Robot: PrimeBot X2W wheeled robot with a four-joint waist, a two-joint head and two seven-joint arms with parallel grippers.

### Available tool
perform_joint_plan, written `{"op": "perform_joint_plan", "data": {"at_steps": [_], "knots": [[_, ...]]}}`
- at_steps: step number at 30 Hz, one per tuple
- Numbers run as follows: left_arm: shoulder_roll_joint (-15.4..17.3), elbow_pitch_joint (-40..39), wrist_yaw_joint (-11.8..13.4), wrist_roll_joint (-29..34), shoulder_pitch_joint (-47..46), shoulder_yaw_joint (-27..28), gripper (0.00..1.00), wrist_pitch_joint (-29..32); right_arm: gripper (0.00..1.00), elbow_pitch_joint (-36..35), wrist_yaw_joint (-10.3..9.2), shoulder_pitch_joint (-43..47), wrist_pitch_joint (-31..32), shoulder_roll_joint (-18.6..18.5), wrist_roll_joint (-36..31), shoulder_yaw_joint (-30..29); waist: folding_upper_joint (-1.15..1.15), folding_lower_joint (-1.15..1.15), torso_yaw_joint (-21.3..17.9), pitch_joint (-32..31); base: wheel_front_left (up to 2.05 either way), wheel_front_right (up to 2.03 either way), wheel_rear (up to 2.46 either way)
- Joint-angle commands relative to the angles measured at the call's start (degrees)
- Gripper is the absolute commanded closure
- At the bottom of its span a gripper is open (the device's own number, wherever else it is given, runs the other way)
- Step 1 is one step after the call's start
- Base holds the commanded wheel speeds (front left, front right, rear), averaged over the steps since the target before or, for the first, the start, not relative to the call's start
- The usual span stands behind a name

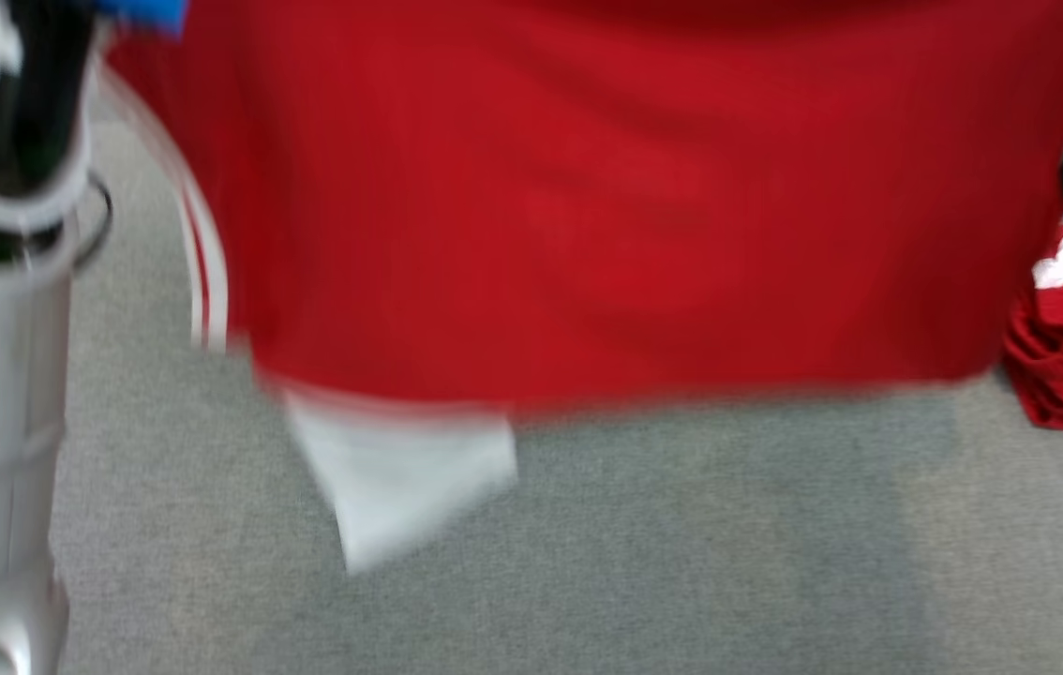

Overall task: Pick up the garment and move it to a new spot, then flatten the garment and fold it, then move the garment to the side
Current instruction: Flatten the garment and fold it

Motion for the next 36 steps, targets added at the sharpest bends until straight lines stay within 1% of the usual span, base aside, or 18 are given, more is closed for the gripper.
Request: {"op": "perform_joint_plan", "data": {"at_steps": [1, 5, 8, 12, 15, 19, 24, 26, 30, 34, 36], "knots": [[-1.2, 3.6, -0.2, 1.4, -4.7, -0.3, 1.00, -2.1, 1.00, 4.5, 0.01, -6.6, -2.2, -1.6, -3.8, 1.2, 0.00, -0.02, 2.0, 3.1, 0.00, 0.00, 0.00], [-3.4, 12.2, -1.6, 4.4, -13.5, -1.5, 1.00, -7.3, 1.00, 15.4, 0.01, -18.4, -6.4, -1.7, -9.6, 2.4, 0.00, -0.02, 3.5, 5.7, 0.00, 0.00, 0.00], [-5.6, 17.4, -2.0, 5.8, -18.3, -2.2, 1.00, -11.2, 1.00, 22.2, 0.01, -25.4, -8.9, -1.8, -12.9, 1.3, 0.00, -0.02, 5.1, 8.2, 0.00, 0.00, 0.00], [-8.3, 22.8, -2.8, 5.2, -20.2, -2.2, 1.00, -15.9, 1.00, 29.8, 0.01, -29.8, -12.1, -0.5, -16.4, -0.9, 0.00, -0.02, 6.8, 12.3, 0.00, 0.00, 0.00], [-9.3, 25.8, -4.2, 4.8, -18.4, -2.6, 1.00, -18.7, 1.00, 34.6, 0.01, -29.6, -15.0, 1.2, -18.2, -3.0, 0.00, -0.02, 7.5, 15.3, 0.00, 0.00, 0.00], [-10.0, 28.6, -5.8, 4.7, -14.1, -3.5, 1.00, -22.3, 1.00, 41.0, 0.01, -26.5, -19.2, 3.1, -19.6, -5.6, 0.00, -0.02, 8.1, 18.5, 0.00, 0.00, 0.00], [-10.8, 30.0, -7.6, 3.2, -6.1, -4.4, 1.00, -26.7, 1.00, 47.8, 0.01, -22.5, -24.9, 4.5, -19.2, -7.5, 0.00, -0.02, 8.4, 20.4, 0.00, 0.00, 0.00], [-10.4, 29.5, -8.1, 3.1, -3.1, -4.6, 1.00, -28.4, 1.00, 49.5, 0.01, -21.0, -27.3, 4.8, -18.5, -7.5, 0.00, -0.02, 8.2, 20.6, 0.00, 0.00, 0.00], [-10.0, 27.1, -8.7, 1.6, 2.7, -4.0, 1.00, -31.0, 1.00, 50.8, 0.01, -18.5, -31.0, 5.5, -16.0, -7.1, 0.00, -0.02, 7.9, 20.4, 0.00, 0.00, 0.00], [-9.1, 23.2, -8.8, 1.3, 9.1, -3.1, 1.00, -32.7, 1.00, 49.4, 0.01, -15.6, -32.8, 6.1, -12.2, -6.4, 0.00, -0.02, 7.3, 19.1, 0.00, 0.00, 0.00], [-8.8, 22.1, -8.8, 1.5, 10.7, -2.8, 1.00, -33.0, 1.00, 48.7, 0.01, -14.6, -33.1, 6.2, -11.2, -6.1, 0.00, -0.02, 7.2, 18.6, 0.00, 0.00, 0.00]]}}
